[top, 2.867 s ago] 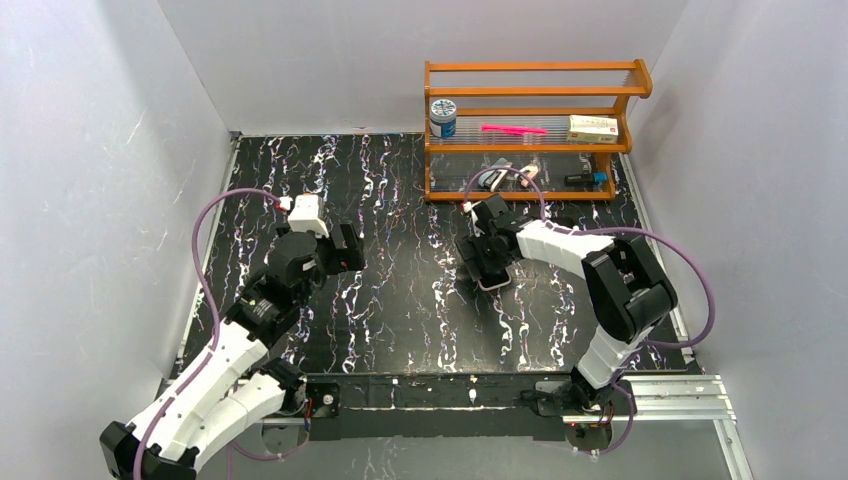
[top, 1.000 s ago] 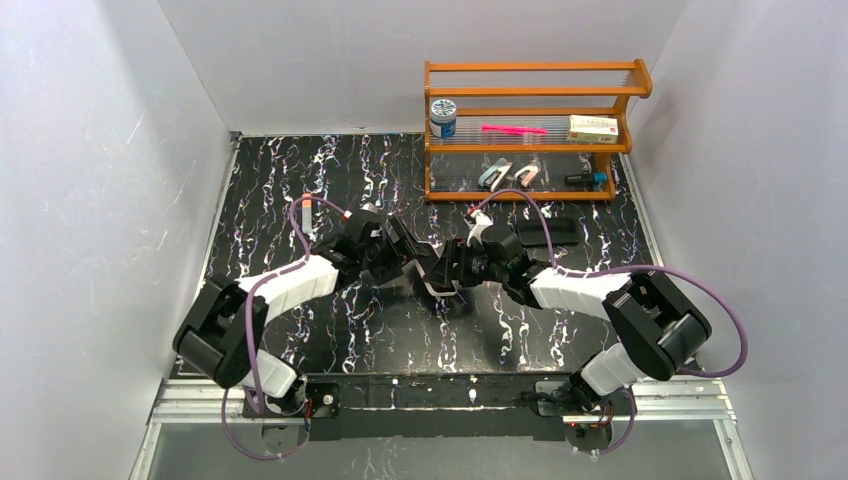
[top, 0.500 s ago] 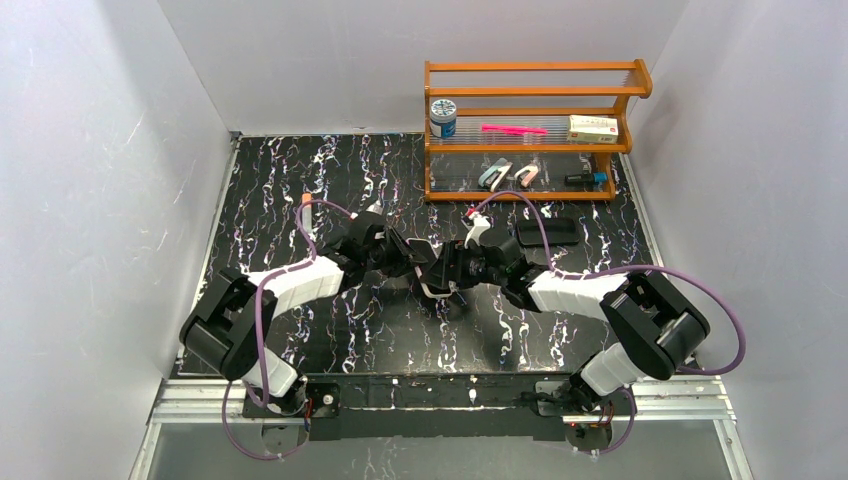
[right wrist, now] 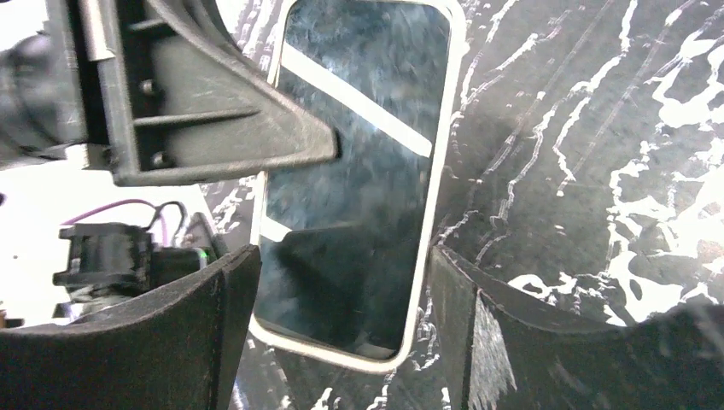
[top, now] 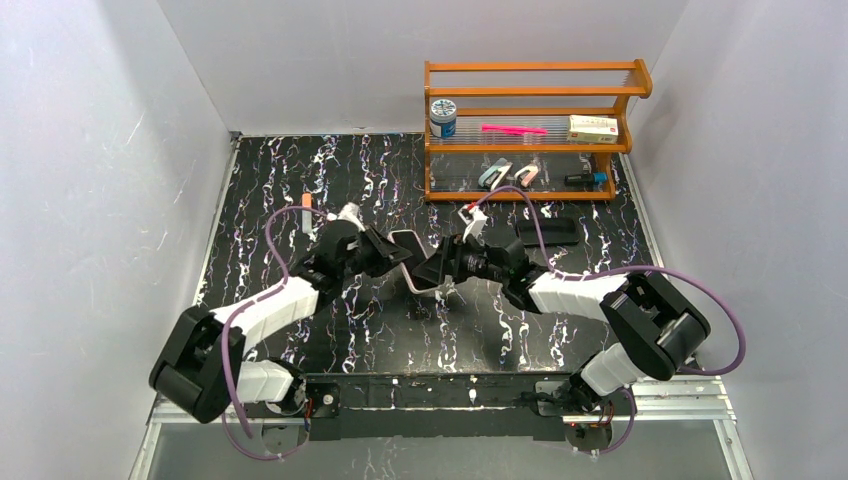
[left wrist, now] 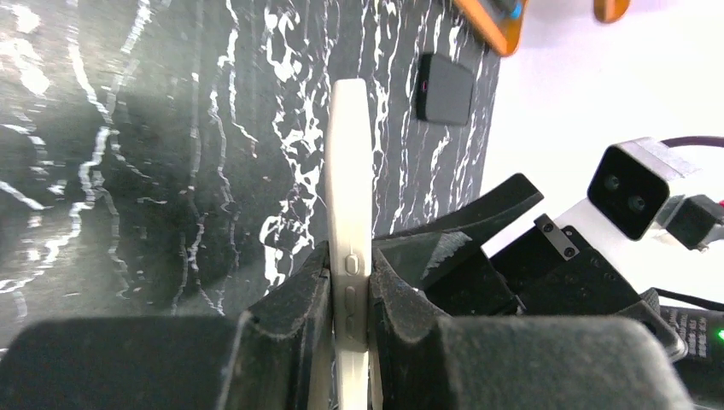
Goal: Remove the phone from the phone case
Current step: Pick up the phone at the center of the board.
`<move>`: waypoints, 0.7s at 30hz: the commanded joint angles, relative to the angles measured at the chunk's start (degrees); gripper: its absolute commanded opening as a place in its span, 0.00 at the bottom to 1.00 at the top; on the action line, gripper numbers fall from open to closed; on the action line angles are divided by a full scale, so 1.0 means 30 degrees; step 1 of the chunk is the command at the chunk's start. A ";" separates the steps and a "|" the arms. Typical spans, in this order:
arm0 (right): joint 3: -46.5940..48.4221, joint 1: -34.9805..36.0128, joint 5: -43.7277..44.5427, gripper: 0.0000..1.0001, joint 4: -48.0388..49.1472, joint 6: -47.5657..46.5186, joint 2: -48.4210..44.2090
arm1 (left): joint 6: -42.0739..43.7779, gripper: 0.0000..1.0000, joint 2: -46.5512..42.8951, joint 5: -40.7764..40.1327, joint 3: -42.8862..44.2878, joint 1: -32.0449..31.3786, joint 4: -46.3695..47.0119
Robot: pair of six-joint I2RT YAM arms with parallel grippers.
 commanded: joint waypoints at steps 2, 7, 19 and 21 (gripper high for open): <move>-0.0332 -0.0807 -0.2438 0.84 0.3524 0.1686 -0.0832 | -0.0195 0.00 -0.2486 0.0514 -0.2306 0.1818 0.4372; -0.1110 -0.1033 -0.3333 0.88 0.5349 0.2150 -0.1160 | 0.0482 0.00 -0.4206 0.1100 -0.3314 0.1991 0.5635; -0.2156 -0.1210 -0.3051 0.99 0.3212 0.1843 -0.4667 | -0.0122 0.00 -0.4785 0.3985 -0.3408 0.2037 0.8844; -0.2039 -0.1210 -0.3499 0.99 0.3264 0.2007 -0.4665 | -0.0723 0.00 -0.4745 0.4722 -0.3211 0.2012 0.9487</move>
